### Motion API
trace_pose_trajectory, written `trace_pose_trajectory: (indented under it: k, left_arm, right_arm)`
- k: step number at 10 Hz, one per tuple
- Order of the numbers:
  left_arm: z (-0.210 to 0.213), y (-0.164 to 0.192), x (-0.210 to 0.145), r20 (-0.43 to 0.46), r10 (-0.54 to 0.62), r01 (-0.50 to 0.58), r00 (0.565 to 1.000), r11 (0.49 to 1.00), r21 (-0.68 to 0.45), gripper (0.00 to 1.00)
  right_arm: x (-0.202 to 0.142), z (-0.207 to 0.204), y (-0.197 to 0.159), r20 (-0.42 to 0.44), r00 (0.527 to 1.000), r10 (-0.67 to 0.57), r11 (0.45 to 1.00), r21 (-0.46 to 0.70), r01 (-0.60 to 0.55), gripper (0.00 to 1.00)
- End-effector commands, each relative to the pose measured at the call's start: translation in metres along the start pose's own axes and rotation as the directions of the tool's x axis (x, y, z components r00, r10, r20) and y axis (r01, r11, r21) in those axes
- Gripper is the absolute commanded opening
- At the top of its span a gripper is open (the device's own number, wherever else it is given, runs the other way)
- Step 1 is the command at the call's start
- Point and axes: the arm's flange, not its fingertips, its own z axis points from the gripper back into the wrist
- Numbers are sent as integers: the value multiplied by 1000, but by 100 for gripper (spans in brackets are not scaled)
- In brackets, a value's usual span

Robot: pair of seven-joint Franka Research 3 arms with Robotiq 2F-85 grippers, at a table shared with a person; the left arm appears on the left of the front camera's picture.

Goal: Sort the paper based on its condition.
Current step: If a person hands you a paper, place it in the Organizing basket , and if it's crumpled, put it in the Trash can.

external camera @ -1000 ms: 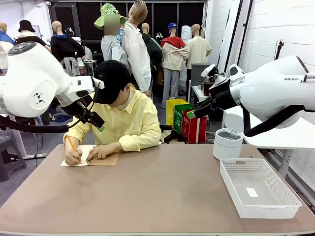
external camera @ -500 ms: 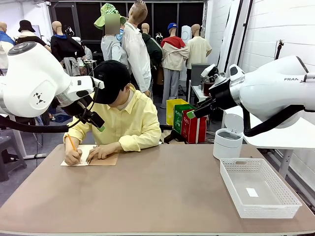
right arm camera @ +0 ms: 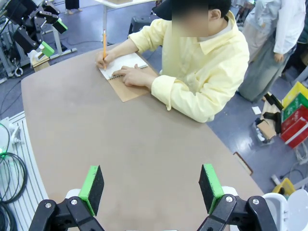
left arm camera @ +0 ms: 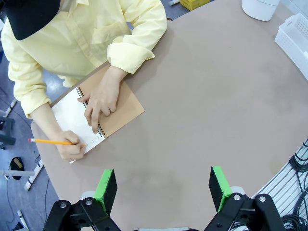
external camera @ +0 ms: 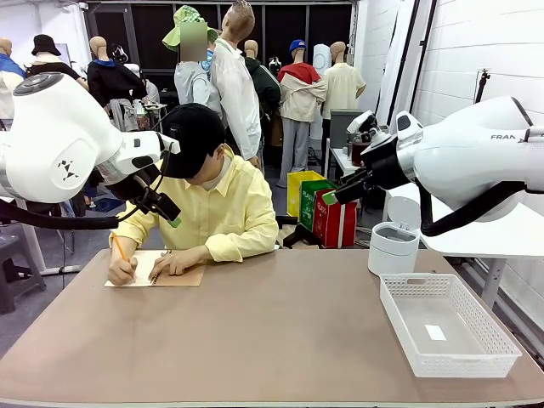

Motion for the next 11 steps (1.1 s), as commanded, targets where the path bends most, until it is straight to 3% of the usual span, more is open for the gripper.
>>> trace_pose_trajectory:
  k: [1,11]
  left_arm:
    - [0,1,0,1,-1,1,1000,1000,2,100]
    - [0,1,0,1,-1,1,1000,1000,2,100]
  right_arm:
    - [0,0,1,-5,1000,1,1000,3,-1,100]
    - [0,0,1,-5,1000,1,1000,3,-1,100]
